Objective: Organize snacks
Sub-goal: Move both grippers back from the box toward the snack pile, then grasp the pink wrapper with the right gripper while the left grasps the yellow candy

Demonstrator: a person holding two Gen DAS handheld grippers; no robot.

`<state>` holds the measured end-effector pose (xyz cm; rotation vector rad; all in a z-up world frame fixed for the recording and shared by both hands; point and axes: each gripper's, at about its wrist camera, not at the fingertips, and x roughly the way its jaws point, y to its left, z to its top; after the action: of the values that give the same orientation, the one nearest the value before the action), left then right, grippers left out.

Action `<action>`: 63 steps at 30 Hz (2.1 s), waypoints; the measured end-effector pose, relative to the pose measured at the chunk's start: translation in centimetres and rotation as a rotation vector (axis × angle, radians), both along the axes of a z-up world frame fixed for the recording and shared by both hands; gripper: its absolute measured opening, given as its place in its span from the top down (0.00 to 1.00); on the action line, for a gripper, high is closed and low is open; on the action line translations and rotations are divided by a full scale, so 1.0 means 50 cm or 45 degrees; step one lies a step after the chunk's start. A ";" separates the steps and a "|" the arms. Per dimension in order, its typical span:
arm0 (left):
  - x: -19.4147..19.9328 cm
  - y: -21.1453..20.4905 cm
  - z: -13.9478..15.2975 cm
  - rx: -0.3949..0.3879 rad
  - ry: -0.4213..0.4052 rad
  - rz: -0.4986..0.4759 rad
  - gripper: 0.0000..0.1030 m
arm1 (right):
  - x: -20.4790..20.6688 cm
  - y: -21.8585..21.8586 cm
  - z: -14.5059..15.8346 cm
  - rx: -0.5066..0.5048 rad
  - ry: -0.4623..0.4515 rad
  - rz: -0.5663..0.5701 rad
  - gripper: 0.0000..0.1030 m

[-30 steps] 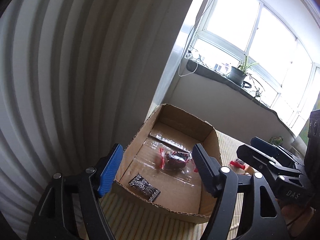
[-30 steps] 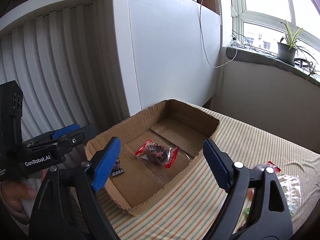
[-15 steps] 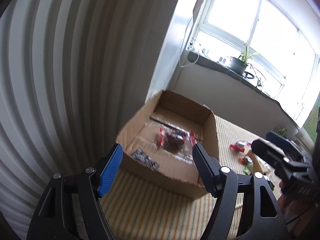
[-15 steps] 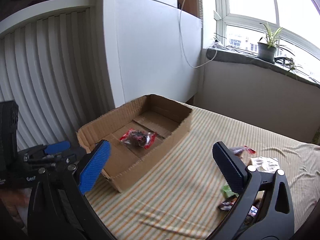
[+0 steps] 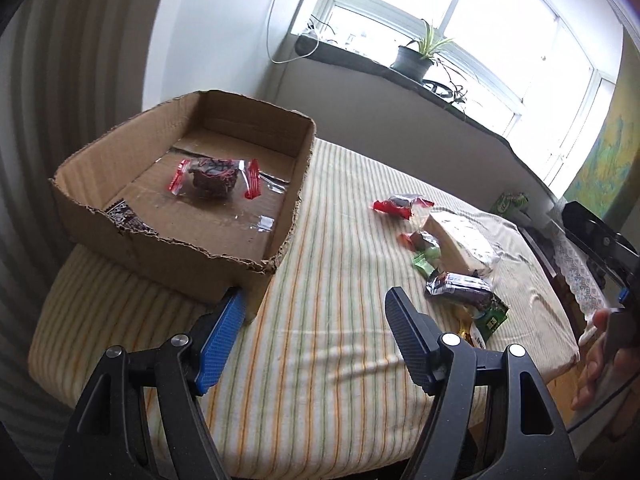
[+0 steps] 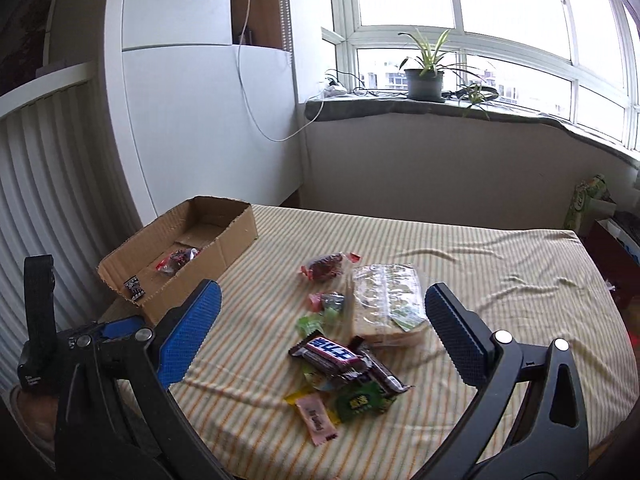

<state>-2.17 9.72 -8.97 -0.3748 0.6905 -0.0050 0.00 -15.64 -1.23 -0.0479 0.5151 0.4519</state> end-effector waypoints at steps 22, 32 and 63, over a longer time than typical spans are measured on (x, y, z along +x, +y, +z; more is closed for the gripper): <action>-0.028 -0.145 0.084 0.203 -0.085 -0.126 0.23 | -0.054 -0.136 -0.119 0.002 0.122 -0.070 0.00; -0.058 -0.243 -0.048 0.205 0.098 -0.261 0.23 | -0.079 -0.172 -0.256 -0.105 0.267 -0.057 0.00; 0.038 -0.264 -0.026 0.208 -0.016 -0.541 0.47 | -0.034 0.005 -0.248 -0.249 0.167 0.423 0.56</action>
<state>-0.26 -3.46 -10.25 -0.0661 0.7422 -0.3513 -1.68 -15.37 -13.62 -0.2966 0.6830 0.7314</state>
